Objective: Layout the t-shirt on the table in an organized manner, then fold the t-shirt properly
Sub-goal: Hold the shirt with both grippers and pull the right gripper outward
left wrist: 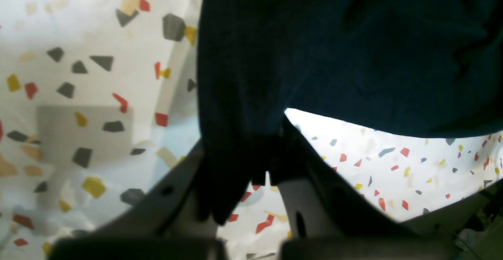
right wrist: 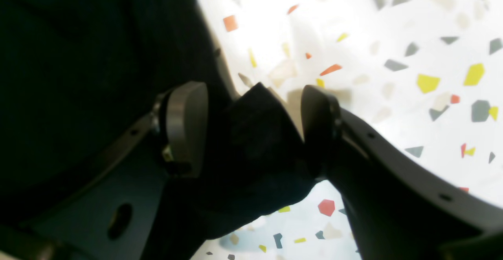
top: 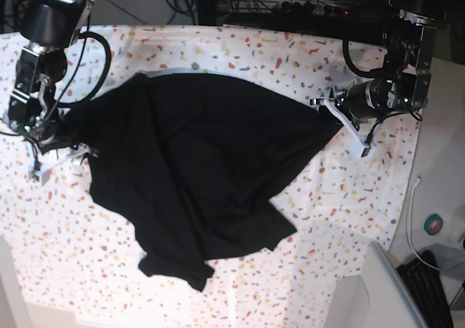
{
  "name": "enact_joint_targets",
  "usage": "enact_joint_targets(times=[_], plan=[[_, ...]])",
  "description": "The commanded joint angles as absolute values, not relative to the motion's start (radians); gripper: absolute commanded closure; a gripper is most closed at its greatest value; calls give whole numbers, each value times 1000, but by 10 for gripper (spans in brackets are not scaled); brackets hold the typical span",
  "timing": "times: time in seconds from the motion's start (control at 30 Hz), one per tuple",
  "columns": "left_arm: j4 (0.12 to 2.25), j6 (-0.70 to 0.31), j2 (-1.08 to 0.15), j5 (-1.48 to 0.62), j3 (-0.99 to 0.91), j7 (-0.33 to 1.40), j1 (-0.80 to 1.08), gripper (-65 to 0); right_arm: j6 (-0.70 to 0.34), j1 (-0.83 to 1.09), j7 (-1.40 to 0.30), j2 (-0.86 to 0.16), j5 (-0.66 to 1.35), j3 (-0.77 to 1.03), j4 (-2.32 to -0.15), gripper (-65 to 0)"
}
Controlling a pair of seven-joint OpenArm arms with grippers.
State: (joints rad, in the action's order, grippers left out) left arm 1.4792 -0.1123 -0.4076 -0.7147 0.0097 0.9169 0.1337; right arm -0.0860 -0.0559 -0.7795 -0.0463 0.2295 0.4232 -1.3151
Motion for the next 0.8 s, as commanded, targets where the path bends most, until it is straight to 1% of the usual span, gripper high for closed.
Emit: enact_joint_targets(times=[0.0,0.17,0.2,0.23,0.27,0.3,0.37,0.4,0.57,0.77], plan=[[1492,-119,-421,-727,4,908,125,0,-85,-70,-765,-56,231,426,-1334,-363],[1492,-119,-421,-727,4,908,125,0,-84,-65,-768,-58,231,430,-1326,-360],[1492,-119,-421,-727,4,908,125,0,-84,-59,-768,-59,231,432,-1326,-348],[1492,-119,-421,-727,4,906,125,0,-84,-53,-768,-61,231,432,-1328,-312],[1491,-119,-421,-727,4,906,125,0,-84,-48,-768,-61,232,432,-1333,-251],[1491,-119,-421,-727,4,905,125,0,-84,-45,-768,-61,234,432,-1333,-186],[1491,-119,-421,-727,4,905,125,0,-85,-42,-771,-61,234,433,-1330,-26],[1491,-119,-421,-727,4,905,125,0,-85,-39,-779,-61,234,433,-1330,0],[1491,-119,-421,-727,4,905,125,0,-85,-21,-828,-59,236,435,-1377,0],[1497,-119,-427,-727,4,903,137,0,-79,91,-881,-54,236,435,-1584,0]])
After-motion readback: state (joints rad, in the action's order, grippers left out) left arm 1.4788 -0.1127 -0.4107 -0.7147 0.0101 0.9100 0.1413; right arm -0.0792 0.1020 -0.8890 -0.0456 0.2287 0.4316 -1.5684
